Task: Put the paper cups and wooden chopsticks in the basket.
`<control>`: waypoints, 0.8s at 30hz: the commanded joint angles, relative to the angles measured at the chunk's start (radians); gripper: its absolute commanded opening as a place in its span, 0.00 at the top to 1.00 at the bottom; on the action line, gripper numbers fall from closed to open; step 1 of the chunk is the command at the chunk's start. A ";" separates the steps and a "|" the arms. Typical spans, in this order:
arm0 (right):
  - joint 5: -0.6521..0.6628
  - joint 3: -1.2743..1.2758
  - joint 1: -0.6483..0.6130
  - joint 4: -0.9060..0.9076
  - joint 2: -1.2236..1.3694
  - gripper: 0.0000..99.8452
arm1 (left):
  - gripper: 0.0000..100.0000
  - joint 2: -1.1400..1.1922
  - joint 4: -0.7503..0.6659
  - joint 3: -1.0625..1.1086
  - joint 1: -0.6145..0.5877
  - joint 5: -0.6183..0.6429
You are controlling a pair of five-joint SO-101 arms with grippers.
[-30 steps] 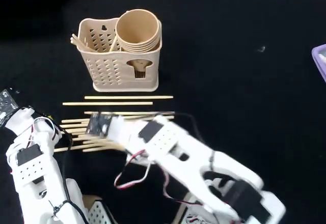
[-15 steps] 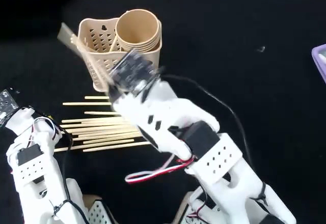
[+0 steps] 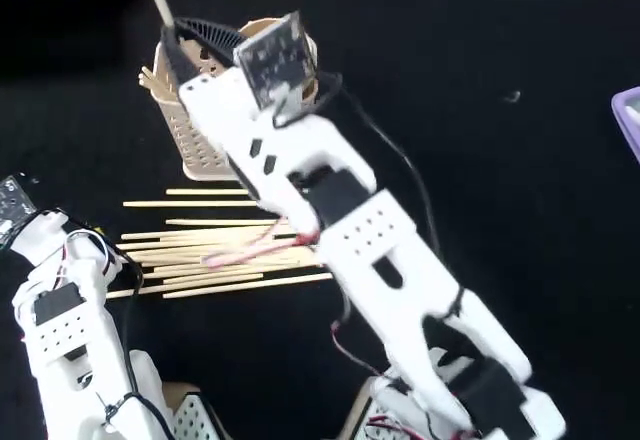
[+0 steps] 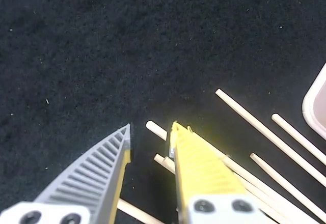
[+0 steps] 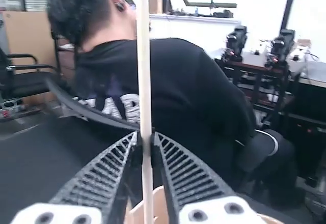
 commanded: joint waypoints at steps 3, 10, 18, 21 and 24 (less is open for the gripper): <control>-0.009 -0.194 0.043 -0.011 0.134 0.99 | 0.86 -0.021 -0.017 -0.010 0.002 0.005; -0.011 -0.278 0.035 -0.005 0.329 0.99 | 0.86 -0.021 -0.017 -0.010 0.002 0.005; -0.009 -0.289 0.032 0.129 0.409 0.98 | 0.86 -0.021 -0.017 -0.010 0.002 0.005; -0.009 -0.329 0.031 0.258 0.364 0.92 | 0.86 -0.021 -0.017 -0.010 0.002 0.005; -0.009 -0.348 0.031 0.359 0.295 0.85 | 0.86 -0.021 -0.017 -0.010 0.002 0.005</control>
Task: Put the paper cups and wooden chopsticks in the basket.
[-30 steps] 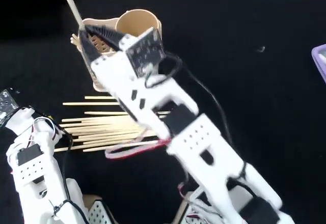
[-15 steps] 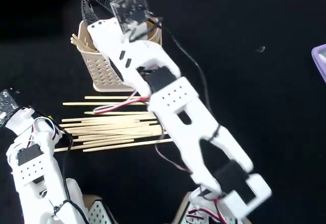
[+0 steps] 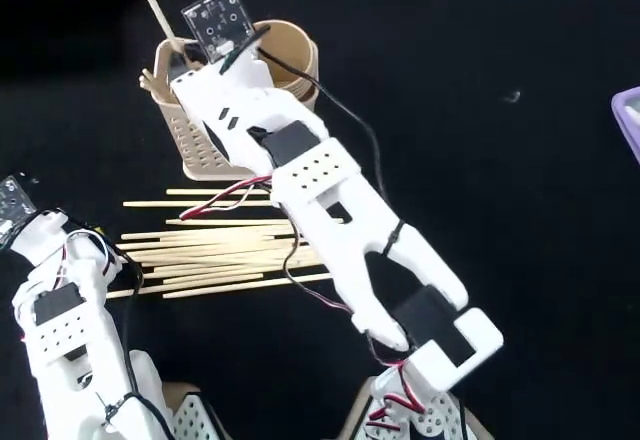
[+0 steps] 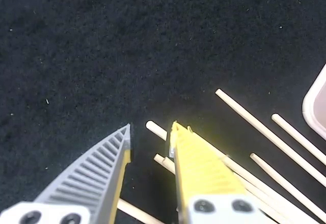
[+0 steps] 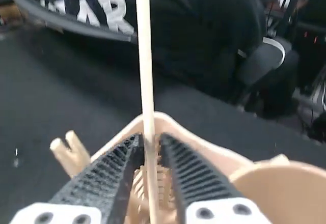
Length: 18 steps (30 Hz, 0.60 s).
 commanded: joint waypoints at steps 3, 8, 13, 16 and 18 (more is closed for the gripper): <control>-0.008 -0.058 0.005 0.157 -0.203 0.84 | 0.86 -0.021 -0.017 -0.010 0.002 0.005; -0.002 -0.058 -0.023 0.328 -0.372 0.84 | 0.86 -0.021 -0.017 -0.010 0.002 0.005; 0.002 -0.004 -0.124 0.703 -0.503 0.84 | 0.86 -0.021 -0.017 -0.010 0.002 0.005; 0.026 0.140 -0.161 0.818 -0.515 0.84 | 0.86 -0.021 -0.017 -0.010 0.002 0.005; 0.097 0.288 -0.163 0.796 -0.504 0.84 | 0.86 -0.021 -0.017 -0.010 0.002 0.005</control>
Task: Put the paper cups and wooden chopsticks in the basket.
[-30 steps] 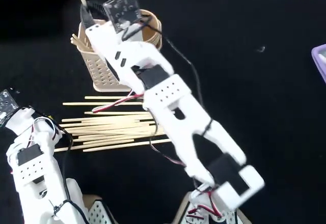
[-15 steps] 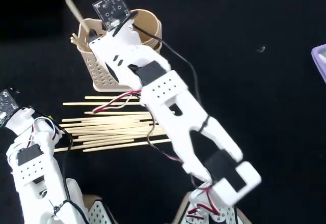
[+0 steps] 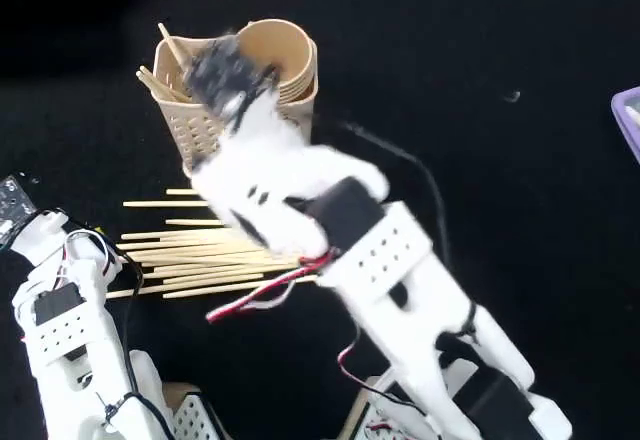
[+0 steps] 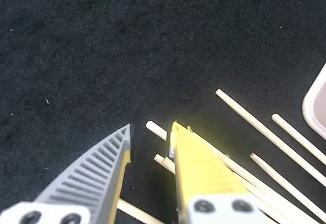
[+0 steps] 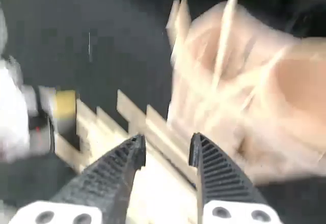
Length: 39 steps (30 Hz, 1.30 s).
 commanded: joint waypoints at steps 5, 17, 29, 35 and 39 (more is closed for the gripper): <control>0.167 0.506 -0.074 -0.249 0.038 0.84 | 0.86 -0.021 -0.017 -0.010 0.004 0.006; 0.169 0.427 -0.150 -0.460 0.472 0.84 | 0.86 -0.021 -0.017 -0.010 0.004 0.005; 0.170 0.343 -0.149 -0.218 0.294 0.99 | 0.86 -0.021 -0.017 -0.010 0.002 0.005; 0.170 0.351 -0.144 -0.146 0.104 0.99 | 0.86 -0.021 -0.017 -0.010 0.002 0.005; 0.204 0.374 -0.101 -0.244 0.111 0.96 | 0.86 -0.021 -0.017 -0.010 0.002 0.005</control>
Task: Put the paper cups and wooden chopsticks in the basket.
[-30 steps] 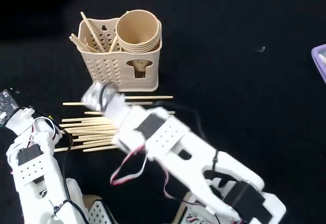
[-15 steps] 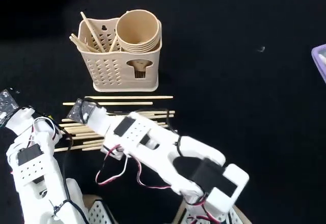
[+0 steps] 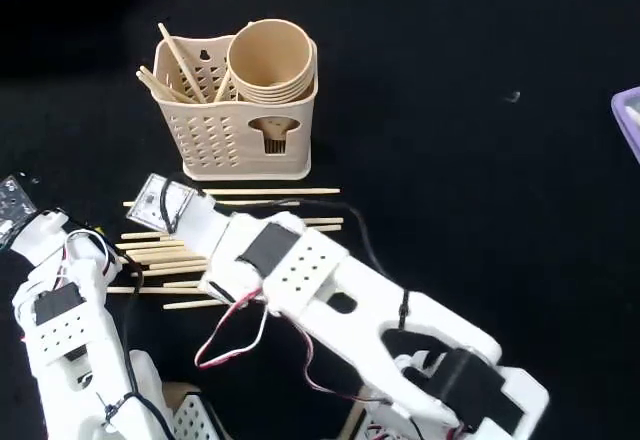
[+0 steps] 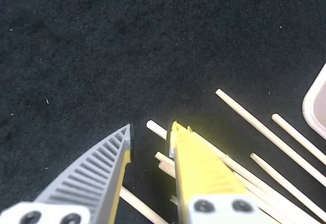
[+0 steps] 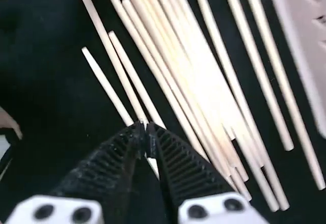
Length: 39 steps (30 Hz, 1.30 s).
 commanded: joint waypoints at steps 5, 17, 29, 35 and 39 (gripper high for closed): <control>0.147 -0.031 0.063 -0.123 0.154 0.83 | 0.86 -0.021 -0.017 -0.010 0.001 0.005; 0.206 -0.200 0.104 -0.115 0.414 0.94 | 0.86 -0.021 -0.017 -0.010 0.001 0.005; 0.199 -0.180 0.110 -0.012 0.199 0.99 | 0.86 -0.021 -0.017 -0.010 0.001 0.005; 0.198 -0.171 0.091 -0.018 0.200 0.99 | 0.86 -0.021 -0.017 -0.010 0.001 0.005; 0.147 -0.176 0.081 -0.080 0.266 0.91 | 0.86 -0.021 -0.017 -0.010 0.001 0.005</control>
